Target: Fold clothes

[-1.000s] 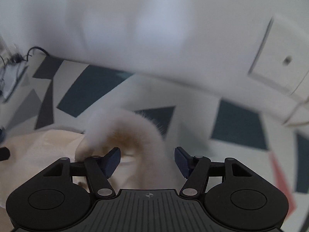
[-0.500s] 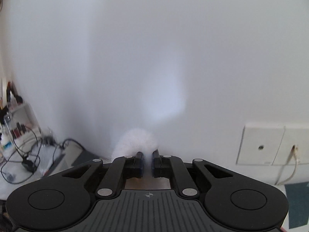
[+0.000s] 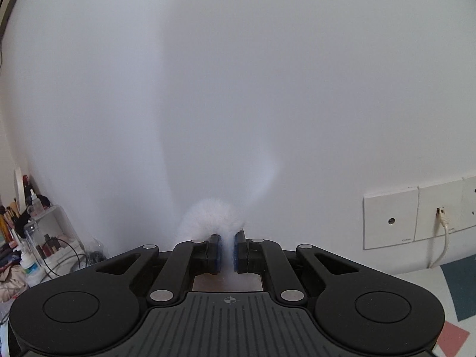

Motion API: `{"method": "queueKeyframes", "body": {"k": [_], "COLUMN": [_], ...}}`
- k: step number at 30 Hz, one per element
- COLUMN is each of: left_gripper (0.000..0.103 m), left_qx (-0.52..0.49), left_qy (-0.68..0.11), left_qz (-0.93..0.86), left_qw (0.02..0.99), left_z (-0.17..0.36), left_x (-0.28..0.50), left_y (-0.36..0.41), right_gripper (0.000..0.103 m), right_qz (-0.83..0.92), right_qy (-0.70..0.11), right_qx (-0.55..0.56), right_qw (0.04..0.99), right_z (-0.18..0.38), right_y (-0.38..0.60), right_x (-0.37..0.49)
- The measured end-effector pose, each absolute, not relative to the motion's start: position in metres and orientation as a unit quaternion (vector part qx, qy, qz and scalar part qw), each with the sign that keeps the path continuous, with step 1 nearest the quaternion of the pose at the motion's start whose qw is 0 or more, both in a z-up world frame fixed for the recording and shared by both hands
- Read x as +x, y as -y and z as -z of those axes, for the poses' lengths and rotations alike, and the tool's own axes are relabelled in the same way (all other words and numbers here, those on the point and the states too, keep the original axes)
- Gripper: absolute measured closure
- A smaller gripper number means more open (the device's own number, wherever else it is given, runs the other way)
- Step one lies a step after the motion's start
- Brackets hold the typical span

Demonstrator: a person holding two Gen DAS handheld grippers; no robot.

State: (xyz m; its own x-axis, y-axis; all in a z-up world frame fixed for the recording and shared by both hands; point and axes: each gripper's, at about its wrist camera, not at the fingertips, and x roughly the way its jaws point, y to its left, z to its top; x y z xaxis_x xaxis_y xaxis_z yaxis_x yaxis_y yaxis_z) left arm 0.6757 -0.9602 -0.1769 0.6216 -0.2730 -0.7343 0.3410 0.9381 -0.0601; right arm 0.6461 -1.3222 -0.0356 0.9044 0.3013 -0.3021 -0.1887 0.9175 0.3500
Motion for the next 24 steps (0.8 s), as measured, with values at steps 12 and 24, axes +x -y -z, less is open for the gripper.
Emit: {"method": "queueKeyframes", "body": {"k": [12, 24], "left_gripper": [0.09, 0.03], "left_qx": [0.038, 0.088], "left_qy": [-0.348, -0.407], "left_qz": [0.056, 0.03], "left_qw": [0.935, 0.909], "left_z": [0.127, 0.141], "left_x": [0.672, 0.673], "left_y": [0.904, 0.904], "right_gripper": [0.097, 0.096], "right_qz": [-0.153, -0.109], "right_qy": [-0.178, -0.302], "right_qx": [0.127, 0.084], "right_qw": [0.964, 0.943], "right_z": [0.047, 0.116], "right_y": [1.294, 1.265], "right_x": [0.671, 0.791]}}
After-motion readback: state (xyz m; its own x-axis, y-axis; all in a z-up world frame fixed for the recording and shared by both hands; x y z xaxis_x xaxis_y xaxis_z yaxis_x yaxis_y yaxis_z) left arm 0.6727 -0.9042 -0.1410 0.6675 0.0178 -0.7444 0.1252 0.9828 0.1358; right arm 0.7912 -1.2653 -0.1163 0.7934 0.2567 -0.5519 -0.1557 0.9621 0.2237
